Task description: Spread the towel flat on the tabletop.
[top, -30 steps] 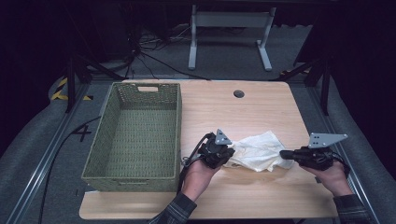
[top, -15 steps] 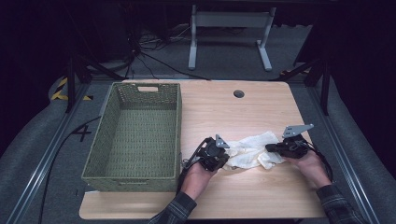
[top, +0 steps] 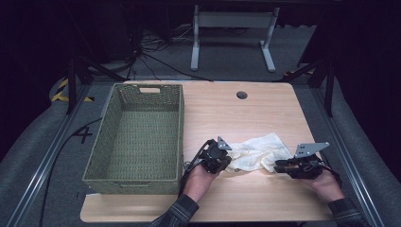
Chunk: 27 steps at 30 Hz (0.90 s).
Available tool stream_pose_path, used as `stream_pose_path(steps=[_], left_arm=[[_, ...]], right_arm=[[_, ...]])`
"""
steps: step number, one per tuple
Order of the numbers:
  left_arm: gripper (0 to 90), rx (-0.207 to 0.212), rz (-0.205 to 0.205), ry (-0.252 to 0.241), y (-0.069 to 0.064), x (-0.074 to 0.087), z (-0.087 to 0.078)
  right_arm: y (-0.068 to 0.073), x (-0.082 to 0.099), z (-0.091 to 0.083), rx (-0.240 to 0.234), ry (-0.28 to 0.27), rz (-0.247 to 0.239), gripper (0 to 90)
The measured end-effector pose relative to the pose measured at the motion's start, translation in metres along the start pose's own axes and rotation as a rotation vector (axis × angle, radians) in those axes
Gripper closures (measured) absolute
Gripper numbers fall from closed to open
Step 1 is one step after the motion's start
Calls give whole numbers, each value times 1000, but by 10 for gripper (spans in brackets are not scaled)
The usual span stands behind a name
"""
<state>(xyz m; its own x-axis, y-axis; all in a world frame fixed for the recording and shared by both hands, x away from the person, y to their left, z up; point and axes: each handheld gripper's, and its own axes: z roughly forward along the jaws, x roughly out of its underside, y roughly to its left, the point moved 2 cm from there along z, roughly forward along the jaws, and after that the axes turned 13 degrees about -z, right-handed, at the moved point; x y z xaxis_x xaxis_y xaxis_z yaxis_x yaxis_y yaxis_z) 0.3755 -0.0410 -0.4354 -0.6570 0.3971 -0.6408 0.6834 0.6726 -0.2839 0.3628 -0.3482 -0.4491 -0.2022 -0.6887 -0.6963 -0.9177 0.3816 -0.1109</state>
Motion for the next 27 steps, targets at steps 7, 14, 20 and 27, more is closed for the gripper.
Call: stream_pose_path(steps=[7,14,20,27], left_arm=[[877,3,0,-3,2,0,-1],[877,12,-6,-16,1,0,-6],[877,24,4,-28,-11,4,-17],[877,29,-6,-28,-20,17,-27]], right_arm=[[3,-1,21,-17,57,-14,772],[2,3,6,-13,50,-6,873],[8,14,-19,-7,21,8,873],[17,35,-42,-3,5,38,873]])
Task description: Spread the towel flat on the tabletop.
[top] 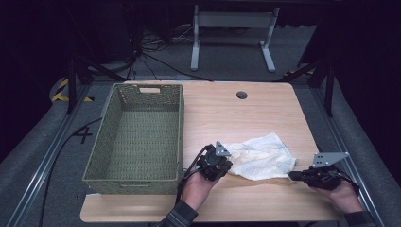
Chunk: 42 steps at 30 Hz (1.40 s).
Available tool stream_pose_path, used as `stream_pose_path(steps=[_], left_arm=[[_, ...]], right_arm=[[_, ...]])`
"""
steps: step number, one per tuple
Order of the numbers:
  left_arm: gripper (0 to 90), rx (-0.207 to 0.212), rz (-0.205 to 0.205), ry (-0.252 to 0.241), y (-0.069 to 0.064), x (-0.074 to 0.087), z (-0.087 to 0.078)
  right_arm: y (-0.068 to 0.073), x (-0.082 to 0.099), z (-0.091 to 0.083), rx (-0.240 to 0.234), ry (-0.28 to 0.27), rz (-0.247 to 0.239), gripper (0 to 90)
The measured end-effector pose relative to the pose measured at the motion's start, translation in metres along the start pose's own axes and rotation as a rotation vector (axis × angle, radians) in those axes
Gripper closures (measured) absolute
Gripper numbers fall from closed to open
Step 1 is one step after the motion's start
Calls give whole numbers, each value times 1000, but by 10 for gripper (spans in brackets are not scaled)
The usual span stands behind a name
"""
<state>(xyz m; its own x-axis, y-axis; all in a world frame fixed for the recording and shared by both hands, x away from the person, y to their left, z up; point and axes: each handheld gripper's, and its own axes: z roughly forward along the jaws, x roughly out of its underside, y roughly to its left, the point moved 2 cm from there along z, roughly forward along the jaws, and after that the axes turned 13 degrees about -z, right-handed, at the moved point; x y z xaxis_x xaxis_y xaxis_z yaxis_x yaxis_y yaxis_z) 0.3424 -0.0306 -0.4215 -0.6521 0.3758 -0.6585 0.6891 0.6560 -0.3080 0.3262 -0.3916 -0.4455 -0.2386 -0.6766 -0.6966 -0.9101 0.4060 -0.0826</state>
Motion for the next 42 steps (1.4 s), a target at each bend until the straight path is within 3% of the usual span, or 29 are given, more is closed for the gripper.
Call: stream_pose_path(steps=[7,10,13,17,21,27,29,37,42], left_arm=[[867,41,-13,47,-12,27,-3],[796,31,-10,42,-13,33,-5],[754,22,-14,7,-11,28,-11],[787,23,-7,-6,-7,20,-11],[861,18,18,49,-1,10,12],[892,28,25,163,5,20,39],[892,6,37,192,6,23,43],[895,26,32,209,6,34,34],[896,22,46,229,3,43,25]], right_arm=[[14,16,-11,-28,-6,9,872],[18,20,-13,-29,0,13,842],[15,21,-16,-16,-22,23,803],[12,18,-16,-12,-34,27,818],[8,14,-6,-25,-9,16,877],[4,15,9,-41,50,-3,883],[2,15,12,-43,65,-6,886],[10,18,10,-59,75,-26,887],[20,19,8,-97,79,-39,887]])
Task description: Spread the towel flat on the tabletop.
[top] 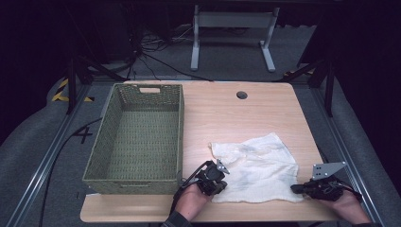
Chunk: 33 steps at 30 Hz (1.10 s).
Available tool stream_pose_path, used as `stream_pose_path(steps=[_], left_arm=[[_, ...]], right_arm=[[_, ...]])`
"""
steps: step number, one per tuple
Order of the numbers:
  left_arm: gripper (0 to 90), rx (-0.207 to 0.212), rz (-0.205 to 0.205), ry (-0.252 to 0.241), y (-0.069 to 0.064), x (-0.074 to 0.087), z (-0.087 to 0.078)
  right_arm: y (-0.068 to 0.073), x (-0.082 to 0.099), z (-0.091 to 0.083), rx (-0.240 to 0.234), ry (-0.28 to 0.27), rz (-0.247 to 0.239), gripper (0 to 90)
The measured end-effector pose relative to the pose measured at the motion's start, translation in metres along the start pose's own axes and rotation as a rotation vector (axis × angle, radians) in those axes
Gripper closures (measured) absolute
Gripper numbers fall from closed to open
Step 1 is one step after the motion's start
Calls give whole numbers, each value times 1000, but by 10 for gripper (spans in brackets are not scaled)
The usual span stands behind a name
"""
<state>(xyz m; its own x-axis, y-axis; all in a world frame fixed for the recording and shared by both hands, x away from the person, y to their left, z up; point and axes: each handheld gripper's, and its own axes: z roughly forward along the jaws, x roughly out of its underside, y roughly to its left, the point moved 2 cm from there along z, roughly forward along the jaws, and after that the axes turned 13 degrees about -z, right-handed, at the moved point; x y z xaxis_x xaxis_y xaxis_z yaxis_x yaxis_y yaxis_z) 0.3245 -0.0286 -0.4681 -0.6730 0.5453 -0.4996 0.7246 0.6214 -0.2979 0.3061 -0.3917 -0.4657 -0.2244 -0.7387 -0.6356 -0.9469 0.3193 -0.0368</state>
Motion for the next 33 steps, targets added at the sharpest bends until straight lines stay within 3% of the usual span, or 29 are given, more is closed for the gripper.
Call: stream_pose_path(steps=[5,11,16,21,25,33], left_arm=[[897,-12,15,20,-6,6,-3],[897,4,16,37,-12,17,-8],[896,-14,10,17,-9,10,-9],[884,-48,-19,-33,-4,-9,-10],[861,-78,-54,-71,8,-24,-6],[832,-89,-56,-91,19,-40,-1]], right_arm=[[9,0,0,-30,2,-20,887],[19,3,-2,-58,-3,-28,890],[19,3,-3,-56,-7,-29,871],[6,-5,-3,-7,-35,-6,815],[-4,-9,-1,27,-38,11,795],[-26,-25,1,56,-80,29,781]])
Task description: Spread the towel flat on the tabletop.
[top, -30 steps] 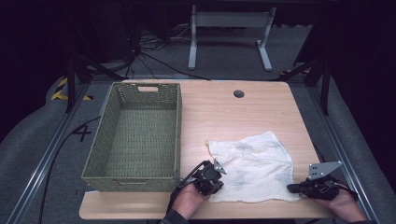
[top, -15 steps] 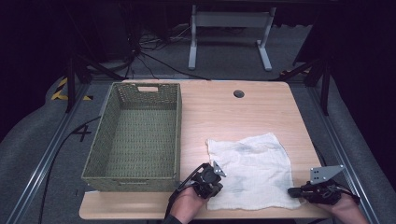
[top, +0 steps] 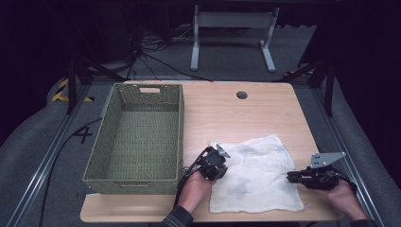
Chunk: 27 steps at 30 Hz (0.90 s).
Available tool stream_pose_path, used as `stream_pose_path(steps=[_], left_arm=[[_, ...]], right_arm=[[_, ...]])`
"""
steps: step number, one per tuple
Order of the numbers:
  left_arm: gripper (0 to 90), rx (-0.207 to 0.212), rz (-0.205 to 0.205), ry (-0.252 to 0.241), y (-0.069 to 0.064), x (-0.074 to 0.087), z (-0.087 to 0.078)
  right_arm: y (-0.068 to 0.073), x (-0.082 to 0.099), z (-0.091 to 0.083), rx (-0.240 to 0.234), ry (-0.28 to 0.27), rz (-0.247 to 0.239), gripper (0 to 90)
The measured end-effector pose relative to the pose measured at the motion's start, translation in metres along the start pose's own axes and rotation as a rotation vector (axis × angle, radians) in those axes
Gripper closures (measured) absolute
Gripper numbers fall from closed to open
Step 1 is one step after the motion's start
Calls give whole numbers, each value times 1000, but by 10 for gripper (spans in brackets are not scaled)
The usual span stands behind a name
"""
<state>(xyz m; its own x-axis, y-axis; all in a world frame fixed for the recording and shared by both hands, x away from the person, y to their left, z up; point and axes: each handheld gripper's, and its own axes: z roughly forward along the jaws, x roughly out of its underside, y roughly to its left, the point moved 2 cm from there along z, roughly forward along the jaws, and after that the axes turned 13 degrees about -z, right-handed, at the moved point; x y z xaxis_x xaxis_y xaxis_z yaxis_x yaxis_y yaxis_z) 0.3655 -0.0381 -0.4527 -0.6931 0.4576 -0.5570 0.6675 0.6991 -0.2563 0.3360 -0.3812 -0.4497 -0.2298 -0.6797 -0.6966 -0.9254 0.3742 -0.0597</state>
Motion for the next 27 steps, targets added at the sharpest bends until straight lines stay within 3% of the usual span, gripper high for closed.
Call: stream_pose_path(steps=[9,12,19,27], left_arm=[[812,-4,16,1,2,1,2],[802,-6,22,6,2,2,3],[774,-7,32,12,2,3,5],[774,-5,39,34,1,5,11]], right_arm=[[-25,-33,18,2,-26,-42,764],[-42,-53,30,0,-48,-57,763],[-64,-78,54,-12,-40,-82,750],[-90,-101,100,-34,-32,-101,723]])
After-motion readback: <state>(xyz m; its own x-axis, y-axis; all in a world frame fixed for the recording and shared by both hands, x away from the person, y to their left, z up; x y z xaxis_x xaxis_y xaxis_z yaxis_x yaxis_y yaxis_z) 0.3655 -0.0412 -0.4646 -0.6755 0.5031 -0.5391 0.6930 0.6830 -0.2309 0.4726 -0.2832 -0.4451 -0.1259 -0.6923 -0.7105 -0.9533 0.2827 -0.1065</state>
